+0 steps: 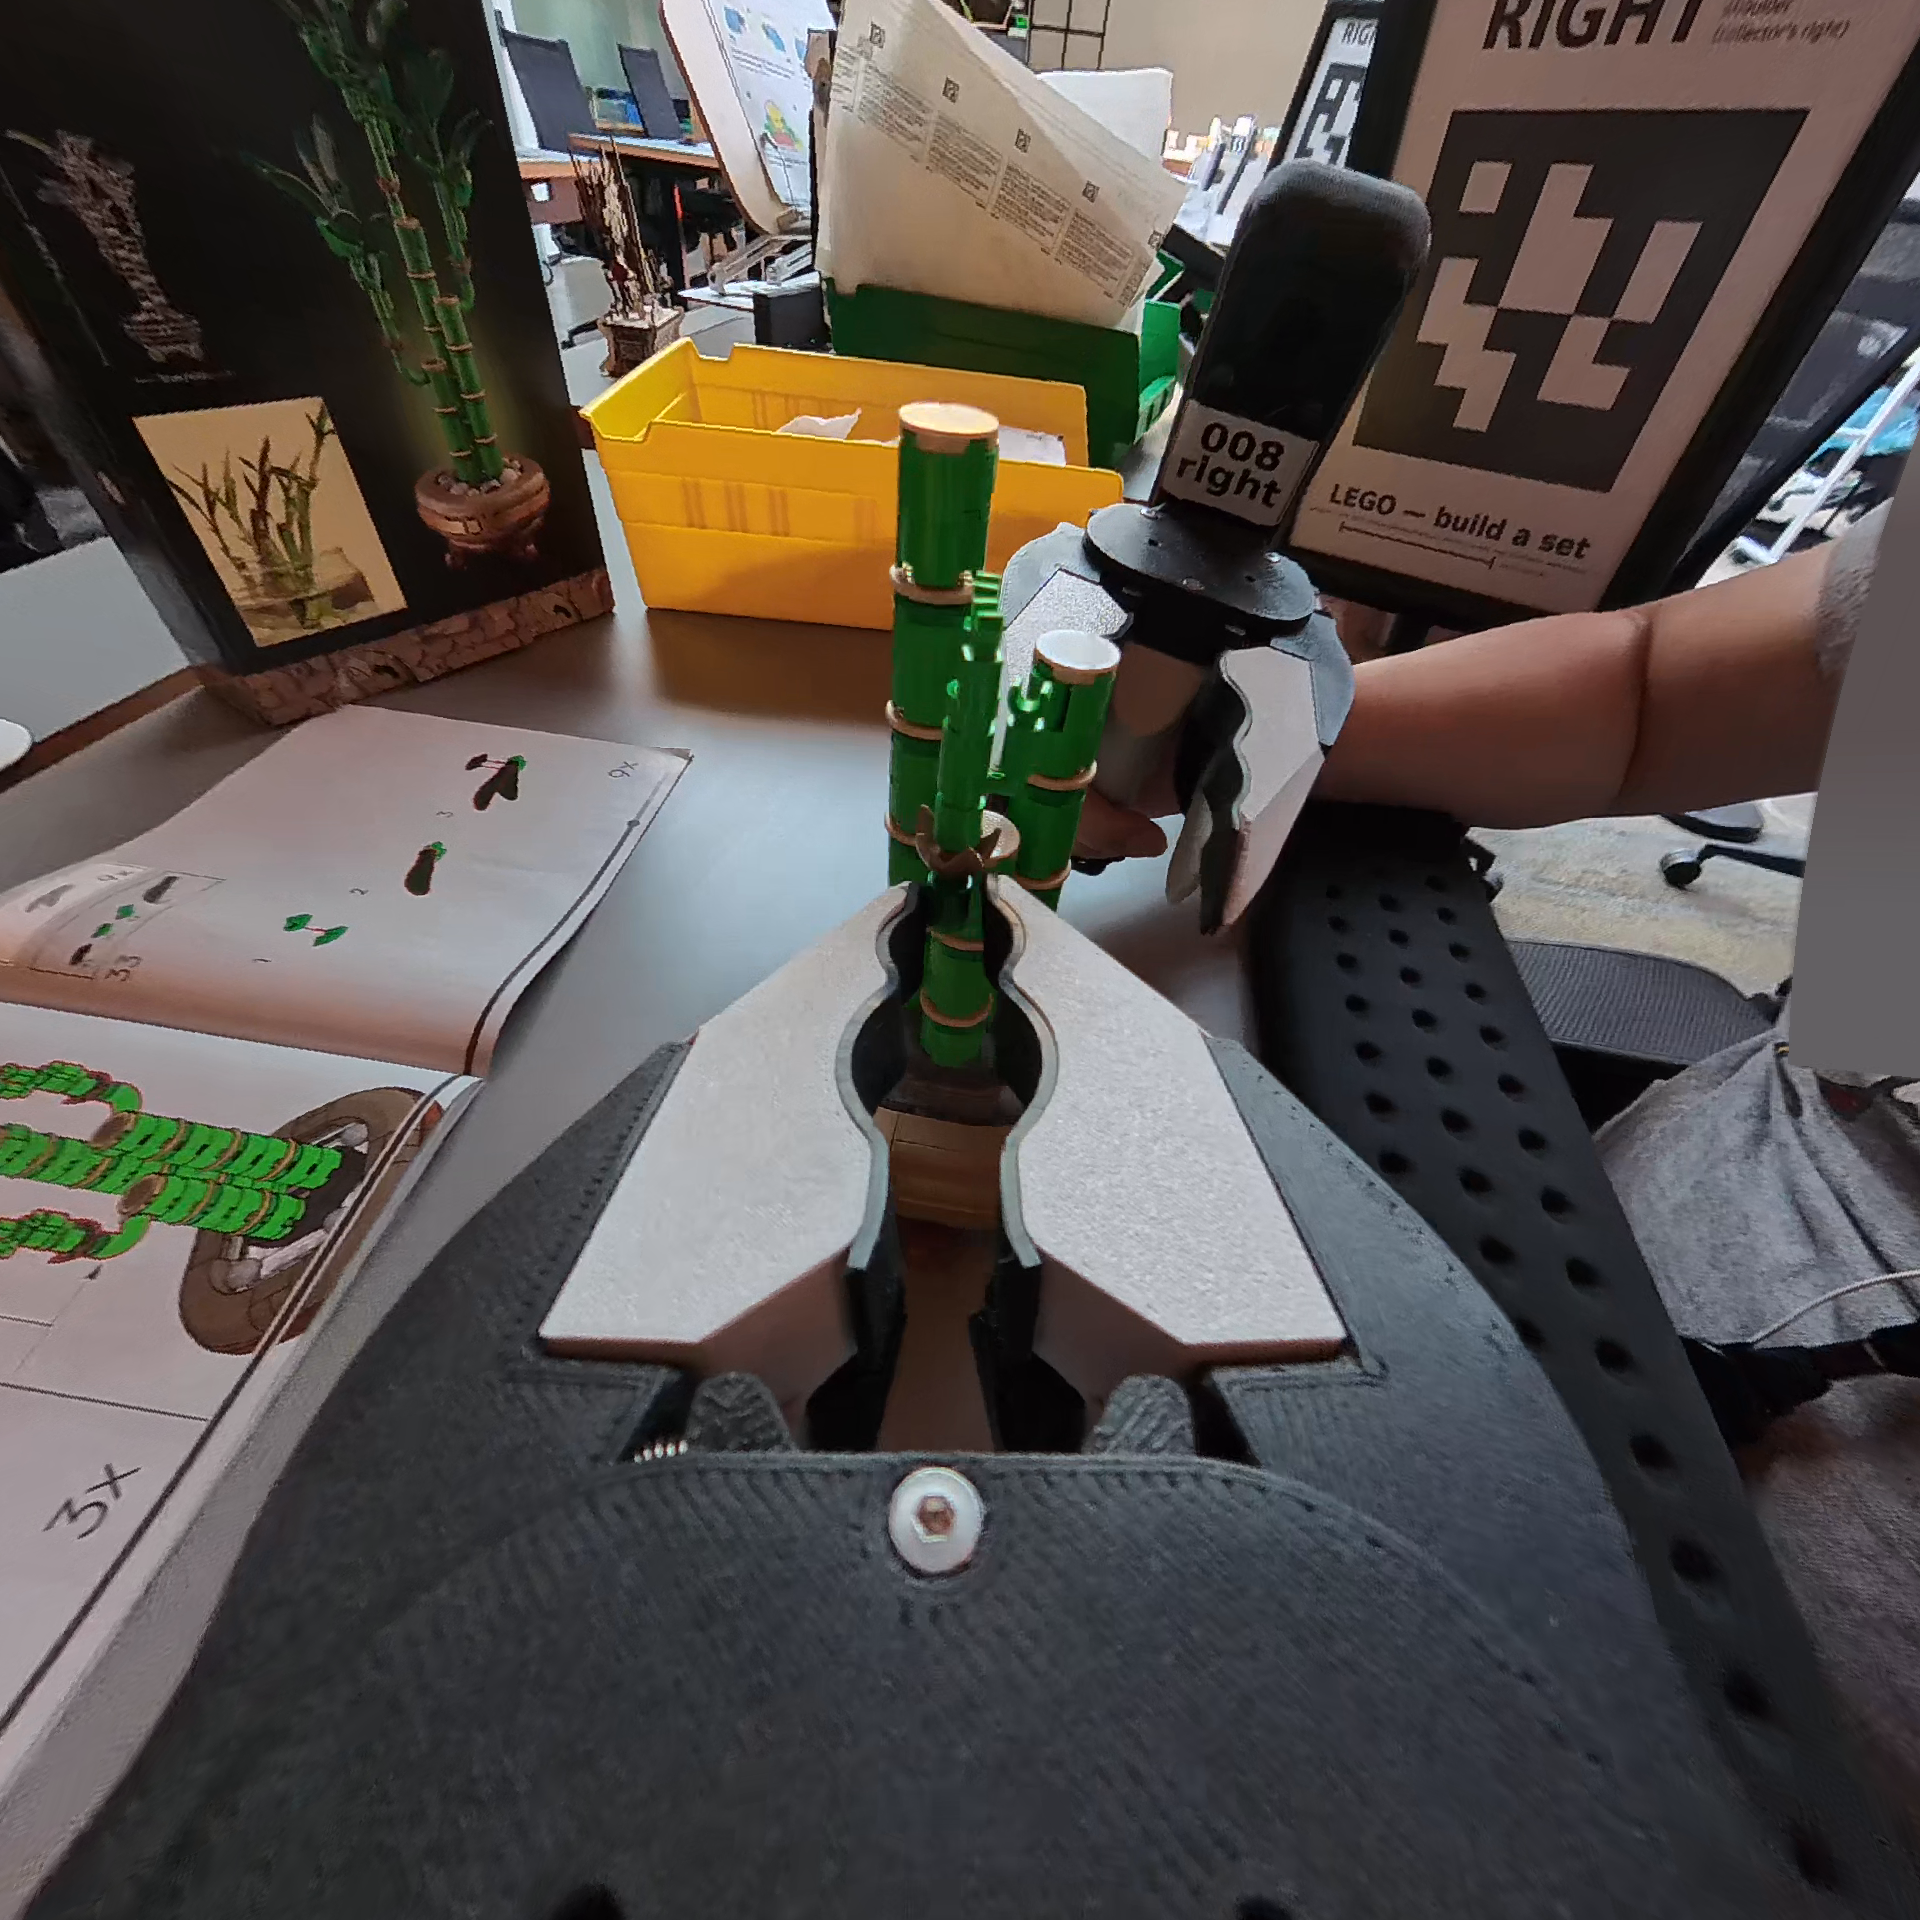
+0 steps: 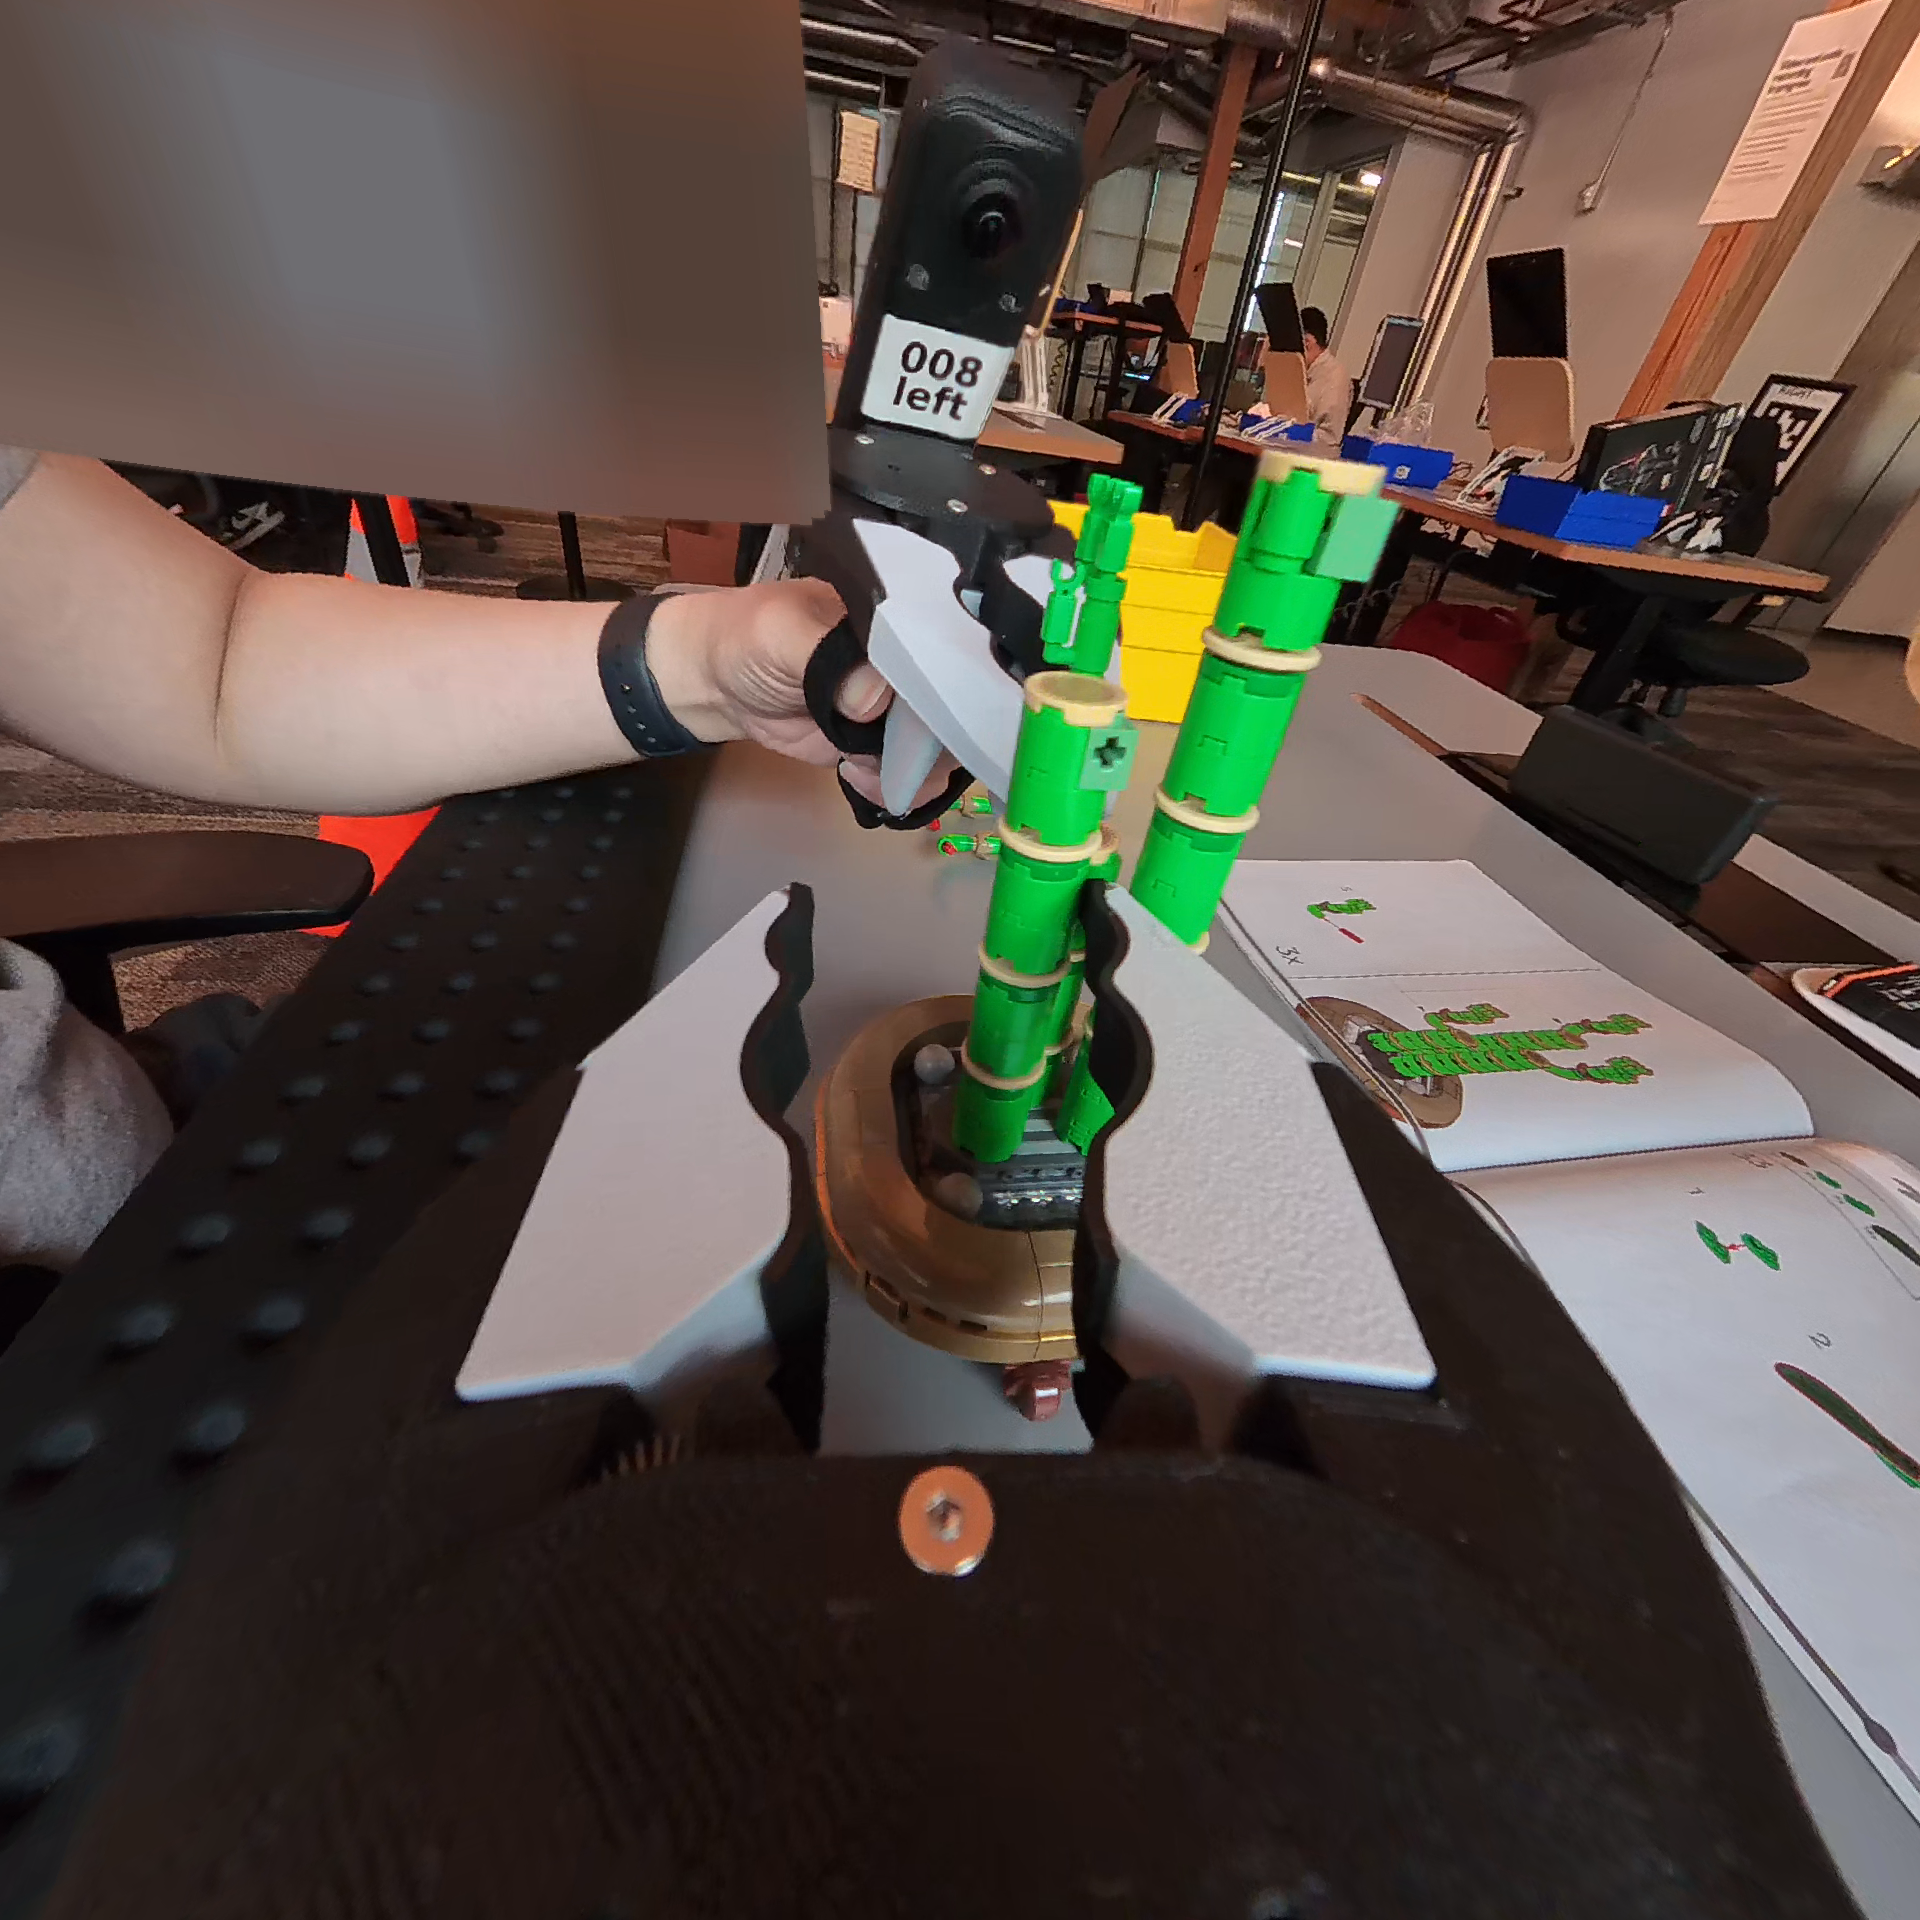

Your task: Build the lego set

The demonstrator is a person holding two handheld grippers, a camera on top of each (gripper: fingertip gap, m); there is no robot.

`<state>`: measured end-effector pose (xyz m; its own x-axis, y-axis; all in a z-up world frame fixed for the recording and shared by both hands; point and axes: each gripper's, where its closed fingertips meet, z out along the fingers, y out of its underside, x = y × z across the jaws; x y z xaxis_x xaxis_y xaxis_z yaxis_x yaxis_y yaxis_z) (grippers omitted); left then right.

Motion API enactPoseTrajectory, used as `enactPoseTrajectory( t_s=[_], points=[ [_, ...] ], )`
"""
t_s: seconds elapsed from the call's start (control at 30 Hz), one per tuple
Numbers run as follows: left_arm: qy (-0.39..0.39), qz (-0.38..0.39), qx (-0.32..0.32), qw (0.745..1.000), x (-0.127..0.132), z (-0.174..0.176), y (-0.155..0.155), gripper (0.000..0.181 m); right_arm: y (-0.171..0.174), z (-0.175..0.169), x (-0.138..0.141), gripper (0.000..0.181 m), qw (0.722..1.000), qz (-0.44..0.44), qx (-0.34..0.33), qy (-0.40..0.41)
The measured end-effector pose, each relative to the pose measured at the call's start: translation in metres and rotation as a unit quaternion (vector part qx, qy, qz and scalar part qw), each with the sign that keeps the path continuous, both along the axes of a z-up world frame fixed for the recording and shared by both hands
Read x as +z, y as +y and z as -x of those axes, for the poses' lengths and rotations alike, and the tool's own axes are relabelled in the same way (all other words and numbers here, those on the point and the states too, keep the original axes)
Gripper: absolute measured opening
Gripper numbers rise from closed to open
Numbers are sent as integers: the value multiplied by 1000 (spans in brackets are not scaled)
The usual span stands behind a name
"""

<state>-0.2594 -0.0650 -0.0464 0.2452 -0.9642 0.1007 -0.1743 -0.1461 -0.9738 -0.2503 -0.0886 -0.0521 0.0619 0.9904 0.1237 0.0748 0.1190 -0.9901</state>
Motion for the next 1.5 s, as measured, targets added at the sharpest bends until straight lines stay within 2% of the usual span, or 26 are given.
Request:
enactPoseTrajectory(
  t_s=[0.4,0.97,1.07,1.2,1.27,1.4,1.5],
  points=[
    [-21,6,13,1000,0,5,1,7,-4,2,-1,61,1000,-5,-24,-4],
    [-12,-1,19,1000,-2,6,2,7,-2,2,1,57,999,5,-38,-3],
    [-1,17,21,1000,-11,7,2,25,-1,-2,3,58,999,5,-49,-1],
    [11,41,16,999,-23,11,1,30,-1,-13,10,58,997,20,-71,19],
    [24,54,24,998,-32,15,4,35,8,-22,11,58,992,47,-115,25],
    [36,96,34,994,-47,20,10,45,21,-43,-20,58,965,135,-220,-45],
    [32,127,34,991,-54,18,12,60,8,-47,-53,60,936,226,-241,-117]
  ],
)
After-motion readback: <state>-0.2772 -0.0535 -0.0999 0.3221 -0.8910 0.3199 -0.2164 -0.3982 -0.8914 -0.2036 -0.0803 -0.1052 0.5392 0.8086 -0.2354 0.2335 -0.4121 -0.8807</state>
